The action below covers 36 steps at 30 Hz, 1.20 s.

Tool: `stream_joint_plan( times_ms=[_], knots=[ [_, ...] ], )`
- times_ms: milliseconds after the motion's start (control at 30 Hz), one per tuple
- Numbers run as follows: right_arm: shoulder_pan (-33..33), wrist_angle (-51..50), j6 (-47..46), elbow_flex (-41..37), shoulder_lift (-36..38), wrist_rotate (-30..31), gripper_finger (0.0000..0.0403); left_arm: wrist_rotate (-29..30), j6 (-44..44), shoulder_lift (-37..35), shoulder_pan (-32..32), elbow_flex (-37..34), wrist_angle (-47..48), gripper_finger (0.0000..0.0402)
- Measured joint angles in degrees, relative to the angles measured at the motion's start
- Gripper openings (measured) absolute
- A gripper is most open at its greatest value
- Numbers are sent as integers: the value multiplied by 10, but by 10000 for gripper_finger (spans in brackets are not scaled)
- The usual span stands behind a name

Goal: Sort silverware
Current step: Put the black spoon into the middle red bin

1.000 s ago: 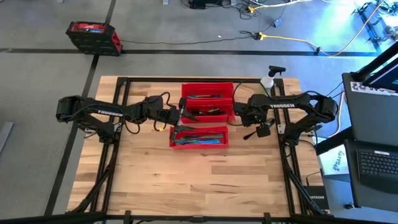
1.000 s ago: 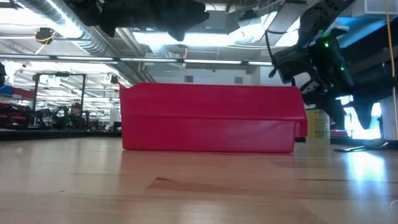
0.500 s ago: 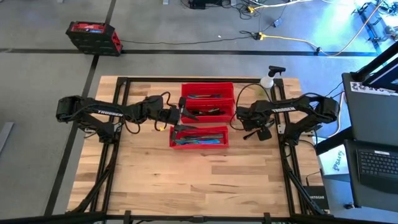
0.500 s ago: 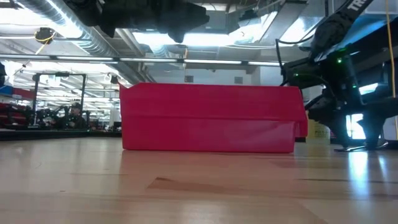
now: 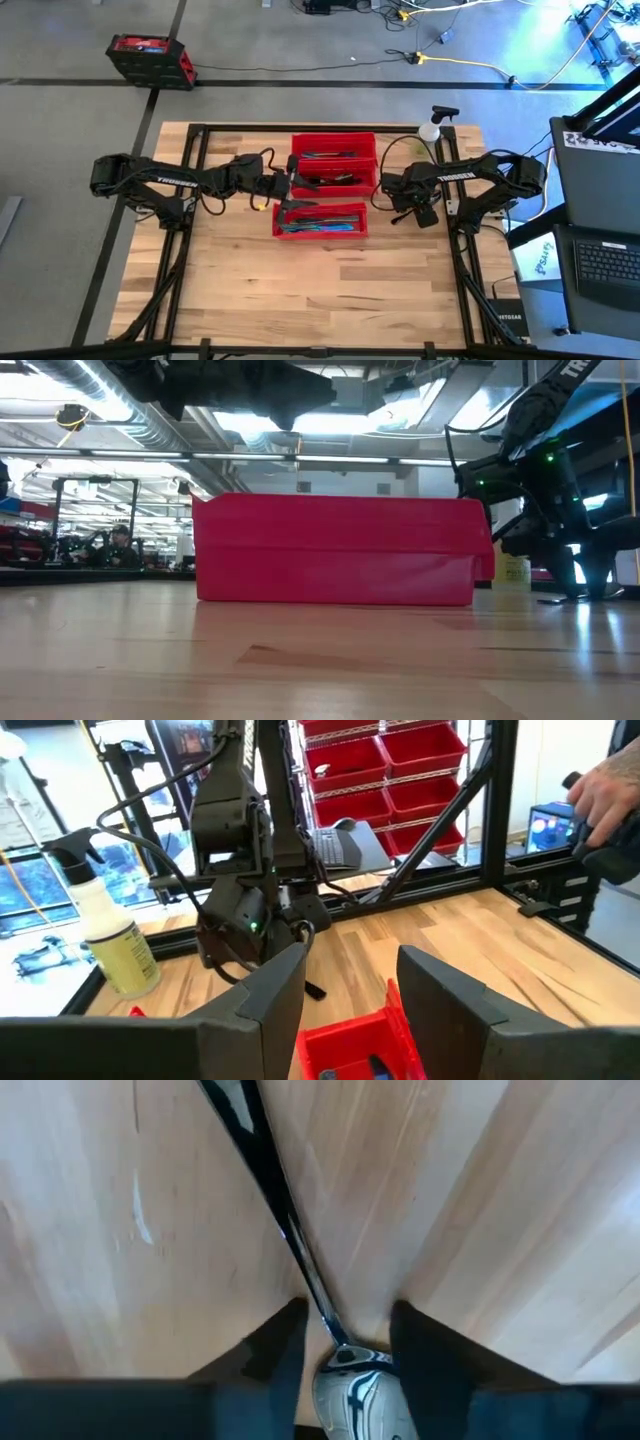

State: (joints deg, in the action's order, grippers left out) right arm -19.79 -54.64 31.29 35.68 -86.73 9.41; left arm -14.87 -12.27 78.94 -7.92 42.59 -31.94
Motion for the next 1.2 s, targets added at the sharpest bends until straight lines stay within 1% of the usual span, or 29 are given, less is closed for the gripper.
stream_joint_plan(
  times_ms=[133, 333, 400, 600, 833, 1000, 1100, 1200],
  knots=[
    [0, -3, -16, -1, -1, 0, 78, 11, -1, 0, 0, 0, -1, 146],
    [0, -12, -41, -1, -1, 0, 17, 12, -3, 0, 0, 0, -4, 146],
    [0, -13, -41, -1, -1, 0, 6, 17, -3, 0, 0, 0, -5, 146],
    [0, -17, -42, 1, -2, 1, 8, 21, -3, 0, 0, 0, -5, 146],
    [-2, -59, -48, 53, -4, 11, 2, 27, -3, 0, 0, 0, -5, 146],
    [-1, -131, -69, 102, -3, 8, 1, 37, -4, 0, 0, 0, -6, 146],
    [-1, -186, -73, 133, -3, -16, 1, 37, -3, 0, 0, 0, -10, 146],
    [-1, -237, -72, 167, 2, -25, 0, 37, -9, 0, 0, 0, -10, 146]
  ],
)
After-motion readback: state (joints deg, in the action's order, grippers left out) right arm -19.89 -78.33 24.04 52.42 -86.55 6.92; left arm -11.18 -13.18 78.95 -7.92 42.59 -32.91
